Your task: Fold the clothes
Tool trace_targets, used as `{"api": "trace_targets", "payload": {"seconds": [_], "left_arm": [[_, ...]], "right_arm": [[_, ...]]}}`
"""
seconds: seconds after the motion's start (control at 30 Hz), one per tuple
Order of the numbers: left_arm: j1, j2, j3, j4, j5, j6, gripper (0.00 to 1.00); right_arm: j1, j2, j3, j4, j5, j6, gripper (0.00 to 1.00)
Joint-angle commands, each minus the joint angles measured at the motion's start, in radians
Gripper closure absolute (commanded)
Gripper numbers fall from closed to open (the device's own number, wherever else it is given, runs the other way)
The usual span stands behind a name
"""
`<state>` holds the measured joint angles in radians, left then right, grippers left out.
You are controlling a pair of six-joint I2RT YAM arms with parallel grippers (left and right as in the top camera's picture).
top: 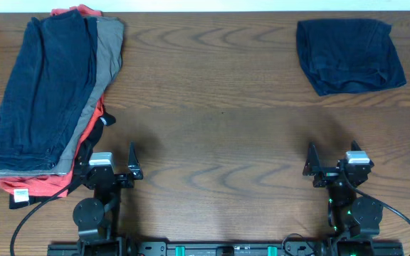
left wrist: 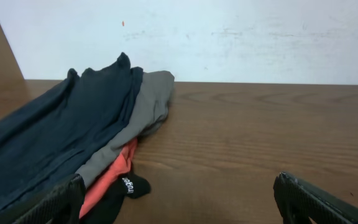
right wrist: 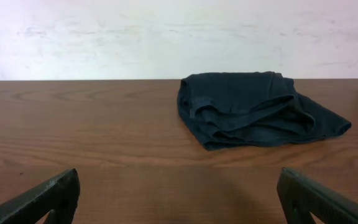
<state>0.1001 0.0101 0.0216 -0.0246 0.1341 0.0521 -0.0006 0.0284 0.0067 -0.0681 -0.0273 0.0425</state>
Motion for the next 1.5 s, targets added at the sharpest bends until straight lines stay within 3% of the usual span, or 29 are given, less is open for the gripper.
{"api": "trace_targets", "payload": {"seconds": [0.0,0.6,1.17,1.47], "left_arm": [[0.003,-0.006,-0.018,-0.031,0.008,-0.005,0.03],[0.003,-0.006,-0.018,-0.031,0.007,-0.005,0.02],[0.003,-0.006,-0.016,-0.027,0.011,-0.029,0.02],[0.003,0.111,0.134,-0.036,0.01,-0.042,0.02]], "right_arm": [[0.008,-0.006,-0.001,-0.004,-0.006,0.013,0.01],[0.008,-0.006,-0.001,-0.003,-0.006,0.013,0.01],[0.007,-0.004,-0.001,0.05,0.128,0.005,0.01],[0.007,0.009,0.033,0.066,0.057,0.005,0.01]]}}
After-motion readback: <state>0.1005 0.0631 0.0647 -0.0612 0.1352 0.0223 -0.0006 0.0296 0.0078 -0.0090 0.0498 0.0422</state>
